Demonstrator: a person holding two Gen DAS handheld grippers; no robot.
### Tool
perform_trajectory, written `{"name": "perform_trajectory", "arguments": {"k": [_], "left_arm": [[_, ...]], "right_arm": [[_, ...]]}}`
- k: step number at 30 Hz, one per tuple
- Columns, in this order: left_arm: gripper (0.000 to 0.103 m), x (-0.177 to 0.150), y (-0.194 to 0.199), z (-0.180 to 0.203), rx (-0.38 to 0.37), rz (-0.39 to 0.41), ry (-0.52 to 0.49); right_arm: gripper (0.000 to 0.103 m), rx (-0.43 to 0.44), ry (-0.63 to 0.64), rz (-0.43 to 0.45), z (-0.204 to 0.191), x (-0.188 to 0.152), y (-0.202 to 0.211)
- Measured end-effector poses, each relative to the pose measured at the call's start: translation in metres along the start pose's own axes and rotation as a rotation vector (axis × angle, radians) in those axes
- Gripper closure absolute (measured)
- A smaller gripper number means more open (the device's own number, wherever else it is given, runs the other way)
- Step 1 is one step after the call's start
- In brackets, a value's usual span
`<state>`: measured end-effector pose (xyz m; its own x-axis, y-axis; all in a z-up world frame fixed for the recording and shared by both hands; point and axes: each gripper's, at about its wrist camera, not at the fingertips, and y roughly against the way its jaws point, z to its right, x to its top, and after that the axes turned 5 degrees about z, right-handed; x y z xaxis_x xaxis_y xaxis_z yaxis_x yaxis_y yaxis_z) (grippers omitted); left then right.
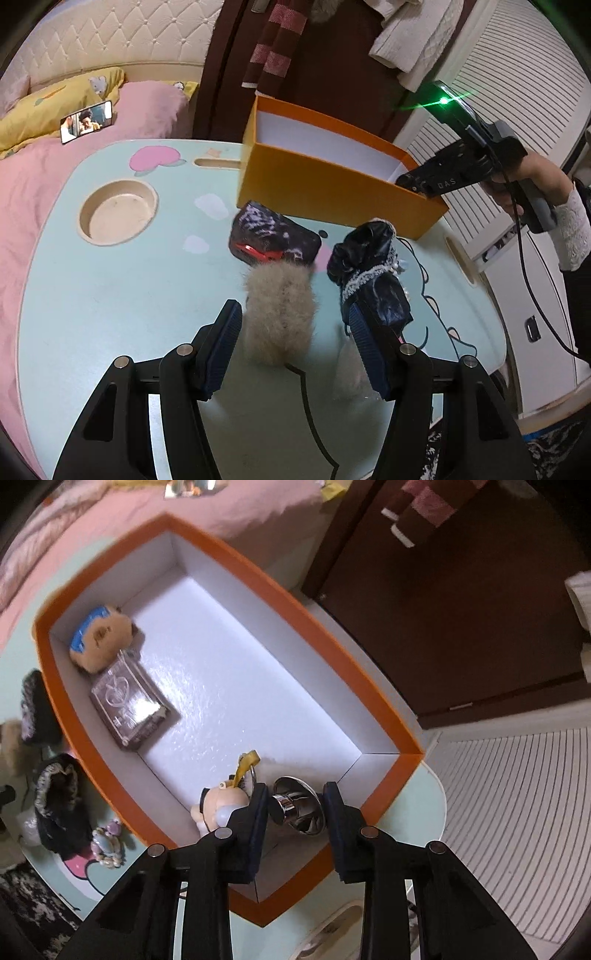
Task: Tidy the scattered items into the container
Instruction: 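Move the silver tin to the table with the right tool while the left tool releases the pompom, then reach the left tool into the box and grasp the second fluffy pompom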
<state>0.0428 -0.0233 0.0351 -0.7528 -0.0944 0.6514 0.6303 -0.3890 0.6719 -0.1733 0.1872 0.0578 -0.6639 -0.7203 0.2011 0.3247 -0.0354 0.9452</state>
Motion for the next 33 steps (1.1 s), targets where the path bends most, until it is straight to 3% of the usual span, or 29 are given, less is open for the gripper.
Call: {"name": "perform_trajectory", "arguments": {"k": [6,8,10,15,21,29,31,33], "left_arm": [[0.042,0.001,-0.003,-0.002,0.007,-0.009,0.008],[0.042,0.001,-0.005,-0.003,0.012,-0.020,0.015],[0.042,0.002,-0.006,-0.002,0.014,-0.024,0.019],[0.042,0.004,-0.005,-0.001,0.012,-0.025,0.026],[0.042,0.007,-0.006,-0.005,0.039,-0.044,0.048],[0.042,0.016,-0.003,-0.012,0.071,-0.042,0.075],[0.042,0.017,-0.003,-0.010,0.074,-0.044,0.072],[0.042,0.018,-0.003,-0.009,0.076,-0.047,0.064]], "right_arm": [[0.074,0.168,-0.198,0.237,0.027,-0.020,0.065],[0.074,0.249,-0.222,0.305,0.017,-0.033,0.086],[0.074,0.276,-0.207,0.342,-0.002,-0.044,0.099],[0.074,0.278,-0.221,0.324,-0.045,-0.076,0.088],[0.074,0.299,-0.351,0.234,-0.087,-0.091,0.032],[0.073,0.372,-0.391,0.311,-0.108,-0.101,0.023],[0.066,0.382,-0.421,0.369,-0.106,-0.100,0.026],[0.050,0.364,-0.464,0.438,-0.101,-0.104,0.032]]}}
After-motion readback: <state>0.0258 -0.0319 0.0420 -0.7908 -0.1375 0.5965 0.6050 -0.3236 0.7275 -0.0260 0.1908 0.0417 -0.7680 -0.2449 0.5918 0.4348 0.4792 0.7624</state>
